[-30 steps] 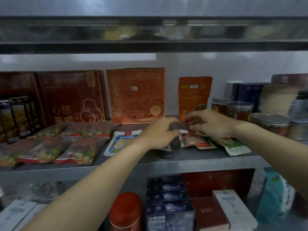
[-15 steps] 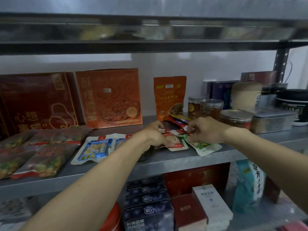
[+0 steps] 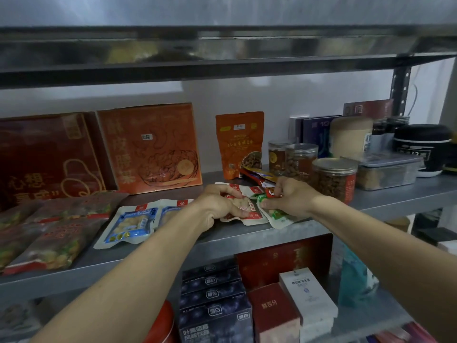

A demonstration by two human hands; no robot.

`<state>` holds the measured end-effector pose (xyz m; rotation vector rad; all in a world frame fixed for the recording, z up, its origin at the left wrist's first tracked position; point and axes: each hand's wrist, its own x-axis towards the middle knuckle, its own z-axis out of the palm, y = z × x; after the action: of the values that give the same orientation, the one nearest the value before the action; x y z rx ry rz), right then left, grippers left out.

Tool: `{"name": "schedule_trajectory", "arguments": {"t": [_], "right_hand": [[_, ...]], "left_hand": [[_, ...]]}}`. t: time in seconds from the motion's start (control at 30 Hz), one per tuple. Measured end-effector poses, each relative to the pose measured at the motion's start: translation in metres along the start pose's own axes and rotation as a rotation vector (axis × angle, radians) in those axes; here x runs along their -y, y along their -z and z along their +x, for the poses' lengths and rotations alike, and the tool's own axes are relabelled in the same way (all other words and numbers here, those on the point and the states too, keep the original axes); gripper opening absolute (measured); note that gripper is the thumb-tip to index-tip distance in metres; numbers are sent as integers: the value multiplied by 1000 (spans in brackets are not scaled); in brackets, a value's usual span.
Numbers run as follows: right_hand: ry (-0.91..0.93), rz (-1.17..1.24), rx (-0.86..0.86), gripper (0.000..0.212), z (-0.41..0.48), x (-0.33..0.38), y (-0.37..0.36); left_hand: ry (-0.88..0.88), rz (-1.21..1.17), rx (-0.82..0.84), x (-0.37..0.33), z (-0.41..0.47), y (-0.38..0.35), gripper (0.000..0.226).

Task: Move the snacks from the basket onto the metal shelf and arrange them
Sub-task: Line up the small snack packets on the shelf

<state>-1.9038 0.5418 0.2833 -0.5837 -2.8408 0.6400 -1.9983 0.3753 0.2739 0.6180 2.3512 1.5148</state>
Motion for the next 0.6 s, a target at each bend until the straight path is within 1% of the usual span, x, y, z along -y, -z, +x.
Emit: {"name": "schedule_trajectory", "arguments": {"t": [0.1,0.17,0.27,0.33,0.43,0.5,0.6], "right_hand": [[-28,24,-36,53,1,2,-5],[-53,90,-64,57,-1,3,-8],[-114,303,-115,70,-6,5,-8],[-143,429,-121,71,-9,7,-7],[-157,684,-86,67,-11,16,-8],[-166,841,-58,59,-15,22,-9],[-119,1048,-28,49,-23,32,-6]], "left_hand": [[3,-17,-1,-1,-3,-1,45],[6,-36,-7,-2,-6,-1,45],[9,-107,-10,-4,-10,-1,42],[2,-134,-26,-5,-12,0,41],[-25,-175,-59,-8,-16,5,41],[-62,-216,-84,-8,-19,10,41],[-139,-272,-135,-6,-24,23,45]]}}
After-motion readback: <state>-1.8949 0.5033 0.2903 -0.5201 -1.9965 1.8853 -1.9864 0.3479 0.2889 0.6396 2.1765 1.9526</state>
